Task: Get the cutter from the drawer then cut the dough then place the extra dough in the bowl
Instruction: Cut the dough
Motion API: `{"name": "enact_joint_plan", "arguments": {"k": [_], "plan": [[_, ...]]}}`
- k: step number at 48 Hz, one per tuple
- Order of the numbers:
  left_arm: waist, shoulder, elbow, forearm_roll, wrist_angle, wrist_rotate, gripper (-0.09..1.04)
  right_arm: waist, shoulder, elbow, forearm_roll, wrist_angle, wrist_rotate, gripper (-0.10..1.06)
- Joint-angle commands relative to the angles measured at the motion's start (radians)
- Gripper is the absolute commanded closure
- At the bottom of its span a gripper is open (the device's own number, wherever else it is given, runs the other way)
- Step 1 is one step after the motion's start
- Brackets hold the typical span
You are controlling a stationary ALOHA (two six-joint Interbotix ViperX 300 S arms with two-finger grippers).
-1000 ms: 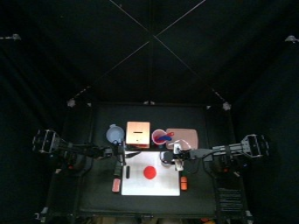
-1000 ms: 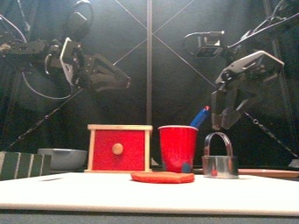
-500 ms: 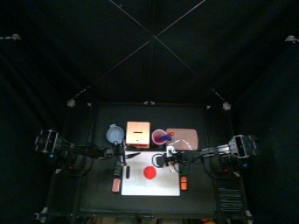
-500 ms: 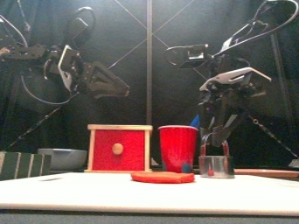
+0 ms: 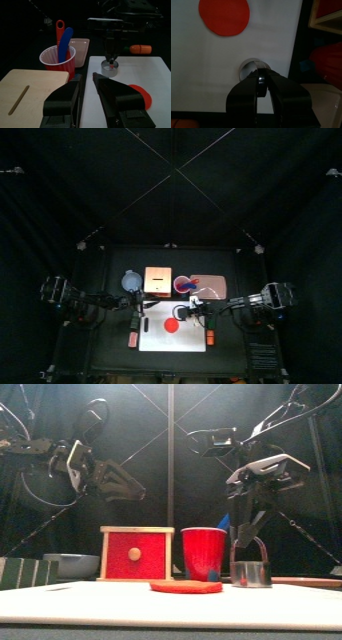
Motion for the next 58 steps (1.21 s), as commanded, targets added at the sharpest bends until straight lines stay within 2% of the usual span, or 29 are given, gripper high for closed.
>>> {"name": "enact_joint_plan", "arguments": {"k": [1,14,26,33,51,58], "plan": [[0.003,-0.003,-0.009,-0.002,-0.009,0.002,0.25,0.005,-0.038,-0.029,0.006,0.003,0.011,0.48],[0.005,-0.003,-0.009,-0.021,-0.008,0.003,0.25,0.018,-0.011,-0.133,0.075,0.005,0.025,0.48],[0.005,-0.003,0.000,-0.031,-0.009,0.002,0.25,0.032,0.067,-0.253,0.109,0.032,0.037,0.48],[0.005,-0.003,0.008,-0.043,-0.009,0.002,0.25,0.035,0.115,-0.308,0.094,0.081,0.066,0.48],[0.005,-0.003,0.025,-0.052,-0.008,0.003,0.25,0.077,0.184,-0.391,-0.003,0.107,0.210,0.48],[0.005,-0.003,0.032,-0.054,-0.009,0.003,0.25,0.100,0.206,-0.399,-0.037,0.132,0.233,0.48]]}}
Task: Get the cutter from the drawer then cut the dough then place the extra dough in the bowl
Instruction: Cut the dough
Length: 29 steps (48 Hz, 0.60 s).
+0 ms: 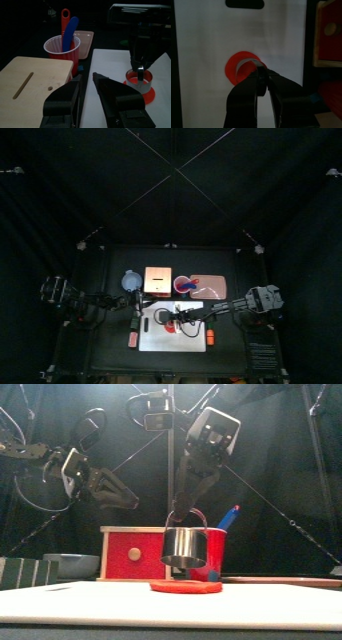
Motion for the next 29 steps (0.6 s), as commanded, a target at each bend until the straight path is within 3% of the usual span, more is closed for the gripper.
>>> {"name": "enact_joint_plan", "arguments": {"k": [1,29], "plan": [[0.002,-0.003,-0.005,-0.002,-0.009,0.003,0.25,0.018,-0.008,-0.029,-0.029,0.017,0.015,0.48],[0.003,-0.003,0.002,-0.018,-0.003,0.003,0.26,0.031,0.040,-0.057,-0.071,0.032,0.023,0.48]]}}
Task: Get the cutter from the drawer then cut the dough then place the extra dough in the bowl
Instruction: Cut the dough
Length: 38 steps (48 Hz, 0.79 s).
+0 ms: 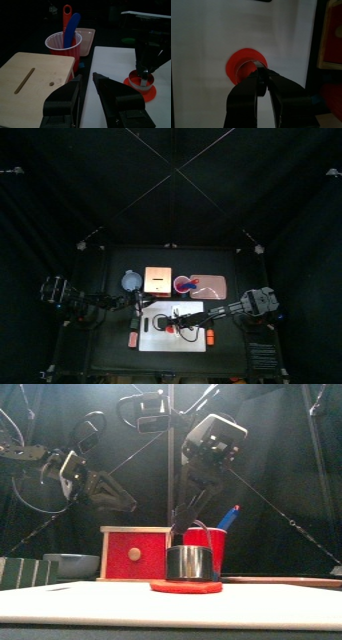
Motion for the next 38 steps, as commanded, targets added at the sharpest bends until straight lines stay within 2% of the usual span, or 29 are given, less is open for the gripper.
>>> {"name": "enact_joint_plan", "arguments": {"k": [1,12,20,38], "plan": [[0.002,-0.003,-0.009,-0.002,-0.002,0.002,0.26,0.000,-0.018,-0.031,0.002,-0.005,0.002,0.48],[0.002,-0.003,-0.008,-0.009,0.015,0.002,0.26,0.000,-0.012,-0.043,0.011,-0.003,0.003,0.48],[0.002,-0.003,-0.008,-0.015,0.025,0.002,0.26,0.000,-0.011,-0.057,0.003,0.003,0.026,0.48],[0.002,-0.002,-0.008,-0.017,0.026,0.002,0.26,0.003,-0.002,-0.057,-0.009,0.029,0.023,0.48]]}}
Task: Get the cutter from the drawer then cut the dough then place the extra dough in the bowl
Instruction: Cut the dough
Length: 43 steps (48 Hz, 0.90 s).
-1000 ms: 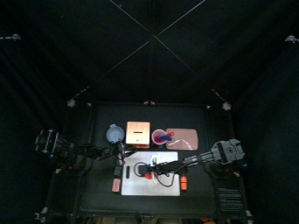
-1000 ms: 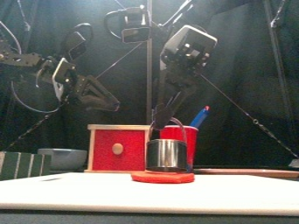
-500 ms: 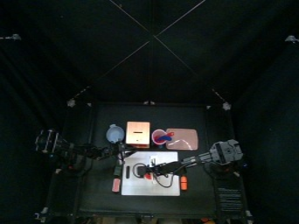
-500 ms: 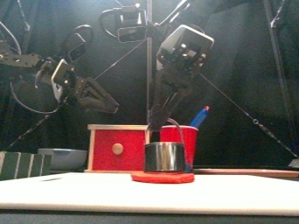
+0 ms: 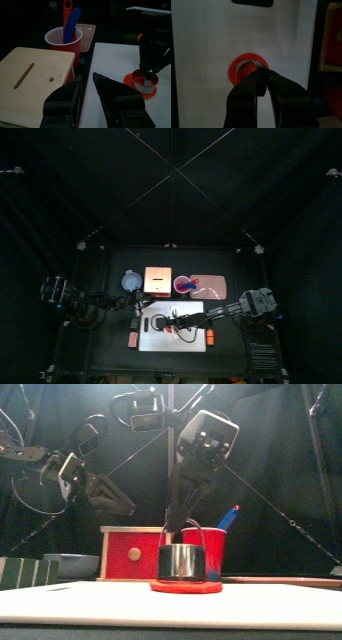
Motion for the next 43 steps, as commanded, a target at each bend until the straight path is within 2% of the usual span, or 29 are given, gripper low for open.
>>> {"name": "enact_joint_plan", "arguments": {"k": [1,15,30,43], "plan": [[0.002,-0.003,-0.009,-0.002,-0.003,0.002,0.26,0.002,-0.025,-0.025,-0.014,0.021,-0.003,0.48],[0.002,0.006,-0.009,-0.002,0.000,0.002,0.26,0.012,-0.026,-0.052,-0.064,0.106,-0.005,0.47],[0.003,0.025,-0.012,-0.003,0.000,0.002,0.26,0.020,-0.023,-0.061,-0.044,0.078,0.000,0.48],[0.002,0.025,-0.017,-0.003,0.000,0.003,0.26,0.021,-0.009,-0.057,-0.054,0.077,-0.002,0.48]]}}
